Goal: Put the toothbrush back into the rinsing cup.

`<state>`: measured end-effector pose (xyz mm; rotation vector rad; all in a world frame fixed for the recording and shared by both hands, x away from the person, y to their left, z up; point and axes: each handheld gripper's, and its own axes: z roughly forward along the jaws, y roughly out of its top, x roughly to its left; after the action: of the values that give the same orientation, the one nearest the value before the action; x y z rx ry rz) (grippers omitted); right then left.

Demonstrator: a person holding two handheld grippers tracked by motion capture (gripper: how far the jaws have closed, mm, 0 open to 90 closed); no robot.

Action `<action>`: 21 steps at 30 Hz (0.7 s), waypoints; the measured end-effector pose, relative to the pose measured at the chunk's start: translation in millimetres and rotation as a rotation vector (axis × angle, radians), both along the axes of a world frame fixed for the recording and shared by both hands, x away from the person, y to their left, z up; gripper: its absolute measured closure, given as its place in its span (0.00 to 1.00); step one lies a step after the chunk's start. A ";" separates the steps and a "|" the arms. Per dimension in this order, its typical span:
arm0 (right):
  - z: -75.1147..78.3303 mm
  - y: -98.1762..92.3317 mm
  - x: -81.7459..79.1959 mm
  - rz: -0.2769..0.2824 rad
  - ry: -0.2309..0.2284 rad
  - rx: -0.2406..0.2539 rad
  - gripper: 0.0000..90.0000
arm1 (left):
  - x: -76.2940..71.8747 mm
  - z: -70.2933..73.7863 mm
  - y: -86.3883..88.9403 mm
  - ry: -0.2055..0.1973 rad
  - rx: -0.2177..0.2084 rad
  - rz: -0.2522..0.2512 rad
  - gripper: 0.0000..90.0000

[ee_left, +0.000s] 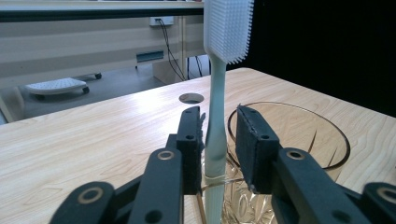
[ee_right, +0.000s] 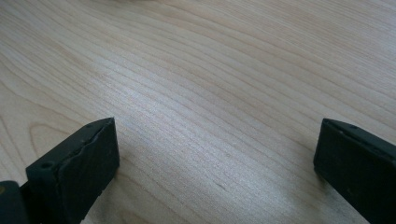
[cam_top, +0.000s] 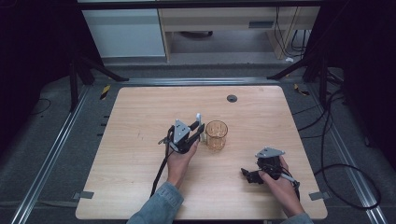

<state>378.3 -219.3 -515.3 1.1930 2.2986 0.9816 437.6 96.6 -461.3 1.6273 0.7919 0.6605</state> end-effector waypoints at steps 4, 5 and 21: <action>0.0 0.0 0.0 0.000 0.000 0.000 0.01 | -1.4 3.4 2.8 -0.001 0.010 0.000 0.72; 0.0 0.0 0.0 0.000 0.000 0.000 0.01 | -1.4 4.1 3.3 0.001 0.014 -0.002 0.71; 0.2 0.2 -0.3 0.001 0.003 0.001 0.01 | -6.6 19.9 7.6 0.012 0.077 -0.044 0.41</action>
<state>378.0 -219.1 -515.1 1.1947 2.3013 0.9819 431.0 104.2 -441.5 1.7151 0.7448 0.6578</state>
